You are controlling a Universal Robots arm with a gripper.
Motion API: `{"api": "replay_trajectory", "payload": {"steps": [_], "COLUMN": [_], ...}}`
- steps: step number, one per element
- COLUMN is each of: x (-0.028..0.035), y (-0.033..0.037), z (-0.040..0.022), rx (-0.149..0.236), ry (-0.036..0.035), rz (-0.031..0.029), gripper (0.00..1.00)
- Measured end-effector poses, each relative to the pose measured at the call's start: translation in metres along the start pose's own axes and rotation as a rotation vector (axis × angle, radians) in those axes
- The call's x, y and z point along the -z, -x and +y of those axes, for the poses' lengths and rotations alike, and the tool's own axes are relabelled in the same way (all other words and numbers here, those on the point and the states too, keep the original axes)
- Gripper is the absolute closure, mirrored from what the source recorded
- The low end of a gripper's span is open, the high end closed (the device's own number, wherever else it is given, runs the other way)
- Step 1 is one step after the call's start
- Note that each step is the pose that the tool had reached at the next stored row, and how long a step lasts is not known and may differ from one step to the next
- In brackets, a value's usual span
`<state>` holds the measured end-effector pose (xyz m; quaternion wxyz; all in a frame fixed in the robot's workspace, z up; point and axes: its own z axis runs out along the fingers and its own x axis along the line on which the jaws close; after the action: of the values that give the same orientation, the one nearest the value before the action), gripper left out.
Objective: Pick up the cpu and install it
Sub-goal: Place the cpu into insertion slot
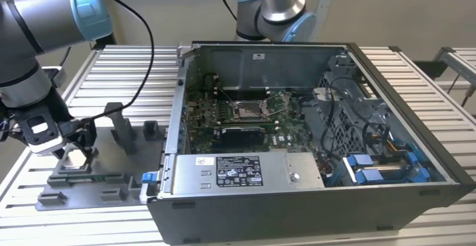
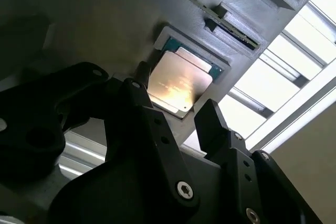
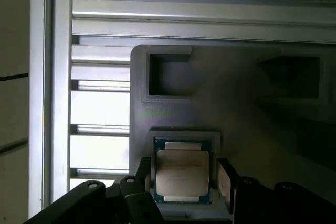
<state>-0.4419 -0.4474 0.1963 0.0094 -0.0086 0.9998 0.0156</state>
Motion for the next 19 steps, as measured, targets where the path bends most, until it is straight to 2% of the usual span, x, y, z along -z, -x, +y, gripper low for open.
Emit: {"api": "replay_trajectory", "payload": {"steps": [11, 19], "x": [-0.0068, -0.0079], "y": [-0.0005, -0.0006], "z": [-0.0015, -0.0016], "rx": [0.000, -0.001], "ry": [-0.0001, 0.0000], "rz": [0.0001, 0.0006], "gripper": [0.00, 0.00]}}
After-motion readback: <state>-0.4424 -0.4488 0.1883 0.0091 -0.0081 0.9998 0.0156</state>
